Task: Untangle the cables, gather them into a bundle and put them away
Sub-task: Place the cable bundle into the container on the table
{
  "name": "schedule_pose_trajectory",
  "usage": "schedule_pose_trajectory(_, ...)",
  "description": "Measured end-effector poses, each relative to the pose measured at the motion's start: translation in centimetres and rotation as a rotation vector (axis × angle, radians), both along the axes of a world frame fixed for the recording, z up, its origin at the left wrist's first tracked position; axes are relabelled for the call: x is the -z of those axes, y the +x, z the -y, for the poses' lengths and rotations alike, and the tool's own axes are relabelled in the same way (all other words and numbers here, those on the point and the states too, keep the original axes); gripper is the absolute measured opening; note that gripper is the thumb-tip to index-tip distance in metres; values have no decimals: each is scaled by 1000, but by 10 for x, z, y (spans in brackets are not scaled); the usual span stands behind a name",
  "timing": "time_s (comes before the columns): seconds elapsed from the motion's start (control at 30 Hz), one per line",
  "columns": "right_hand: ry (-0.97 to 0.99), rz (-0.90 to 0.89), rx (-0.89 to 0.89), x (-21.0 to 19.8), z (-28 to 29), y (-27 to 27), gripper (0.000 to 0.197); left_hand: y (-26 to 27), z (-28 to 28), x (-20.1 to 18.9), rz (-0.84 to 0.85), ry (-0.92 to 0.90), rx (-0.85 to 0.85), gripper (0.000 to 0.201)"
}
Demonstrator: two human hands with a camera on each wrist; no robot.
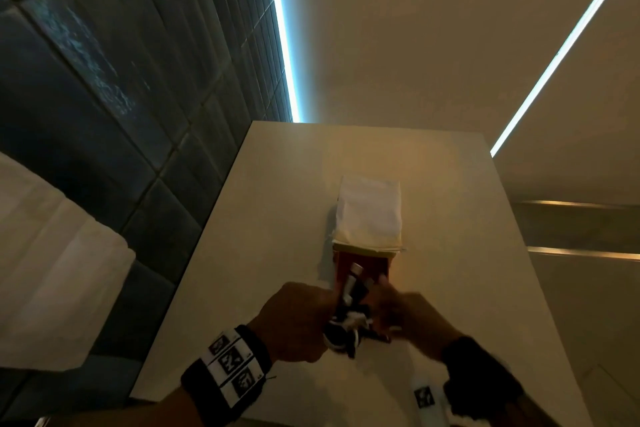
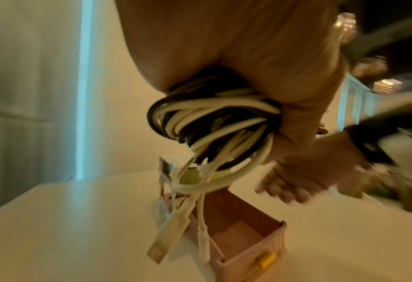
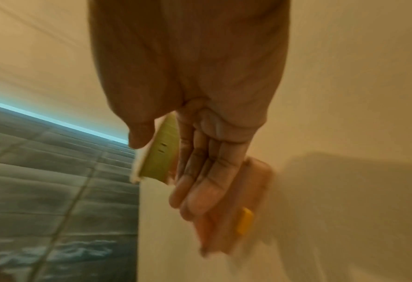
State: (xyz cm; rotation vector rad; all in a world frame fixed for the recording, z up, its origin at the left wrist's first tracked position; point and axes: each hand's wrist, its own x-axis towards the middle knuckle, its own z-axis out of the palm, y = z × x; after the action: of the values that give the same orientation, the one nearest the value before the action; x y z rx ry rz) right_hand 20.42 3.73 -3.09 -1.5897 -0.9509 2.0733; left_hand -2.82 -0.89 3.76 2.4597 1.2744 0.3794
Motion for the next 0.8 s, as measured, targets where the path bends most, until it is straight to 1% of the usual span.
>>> schedule_pose_trajectory(0.03,61,-25,-57,-17,-11,-2,69,7,-3,-9,-35,70,117,45)
schedule_pose_trajectory(0.1,92,-54,-218,-49,-23,-11,81,21,-7,-20,-161,177,290,68)
schedule_pose_trajectory(0.13,86,-88,-300,-61,-24,-15,83,25,-10,-20,-238,209,354,78)
schedule_pose_trajectory(0.17,79,-134,-373,-67,-22,-19,80,27,-14,-15,-295,202,396,80)
schedule_pose_trajectory(0.2,67,-198,-434,-71,-18,-22,71,27,-18,-10,-319,161,416,75)
schedule_pose_trajectory(0.23,35,-279,-465,-71,-13,-25,56,27,-22,-7,-324,102,424,63)
schedule_pose_trajectory(0.27,-49,-372,-480,-69,-7,-25,42,27,-28,-6,-329,40,431,52)
schedule_pose_trajectory(0.3,-109,-421,-481,-67,-2,-24,37,27,-34,-7,-369,-18,444,45)
schedule_pose_trajectory(0.33,-126,-432,-509,-65,1,-24,38,29,-37,-9,-420,-50,460,40)
schedule_pose_trajectory(0.4,-152,-421,-602,-59,5,-24,45,36,-39,-15,-505,-22,507,30)
schedule_pose_trajectory(0.47,-193,-388,-609,-59,7,-23,46,41,-37,-13,-555,27,558,27)
schedule_pose_trajectory(0.53,-272,-347,-566,-58,9,-19,43,44,-37,-4,-566,74,548,29)
schedule_pose_trajectory(0.63,-385,-292,-449,-51,15,-16,28,45,-39,7,-579,151,515,30)
schedule_pose_trajectory(0.7,-412,-276,-385,-45,19,-16,23,46,-40,11,-534,165,506,30)
schedule_pose_trajectory(0.8,-390,-252,-343,-41,19,-19,19,47,-43,15,-472,184,476,33)
